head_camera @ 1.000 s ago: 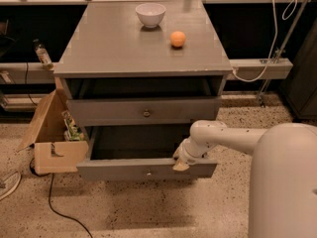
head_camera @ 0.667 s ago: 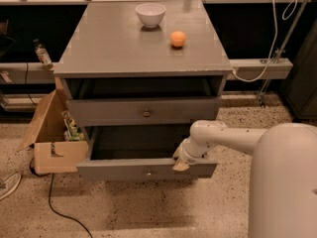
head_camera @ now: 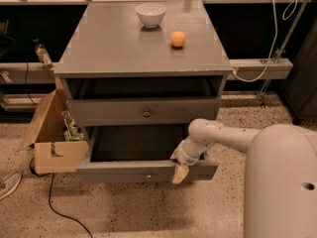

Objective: Open middle drawer

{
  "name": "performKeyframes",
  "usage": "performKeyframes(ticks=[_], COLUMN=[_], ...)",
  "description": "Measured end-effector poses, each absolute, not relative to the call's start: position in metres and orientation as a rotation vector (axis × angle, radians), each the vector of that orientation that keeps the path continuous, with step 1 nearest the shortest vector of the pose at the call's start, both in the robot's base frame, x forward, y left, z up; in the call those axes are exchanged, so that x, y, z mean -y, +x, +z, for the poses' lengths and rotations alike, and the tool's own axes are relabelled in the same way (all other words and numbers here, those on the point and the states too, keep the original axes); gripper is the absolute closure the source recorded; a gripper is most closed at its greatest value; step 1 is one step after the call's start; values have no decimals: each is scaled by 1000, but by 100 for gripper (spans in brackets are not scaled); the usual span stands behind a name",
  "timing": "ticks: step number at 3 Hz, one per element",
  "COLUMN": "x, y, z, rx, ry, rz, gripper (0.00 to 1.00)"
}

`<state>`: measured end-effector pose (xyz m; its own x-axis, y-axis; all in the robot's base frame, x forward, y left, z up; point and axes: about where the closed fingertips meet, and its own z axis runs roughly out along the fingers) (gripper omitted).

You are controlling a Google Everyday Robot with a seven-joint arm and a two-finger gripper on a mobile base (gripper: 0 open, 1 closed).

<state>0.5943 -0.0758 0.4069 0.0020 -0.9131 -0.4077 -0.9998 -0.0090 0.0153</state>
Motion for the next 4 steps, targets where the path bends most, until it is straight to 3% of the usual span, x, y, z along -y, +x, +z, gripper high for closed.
performKeyframes(ticks=[1, 2, 4], x=[74, 76, 90], y=[586, 570, 537], z=[402, 399, 404], rx=[-1993, -2014, -2052], ry=[-2035, -2060, -2040], rz=[501, 527, 531], gripper=[0, 18, 65])
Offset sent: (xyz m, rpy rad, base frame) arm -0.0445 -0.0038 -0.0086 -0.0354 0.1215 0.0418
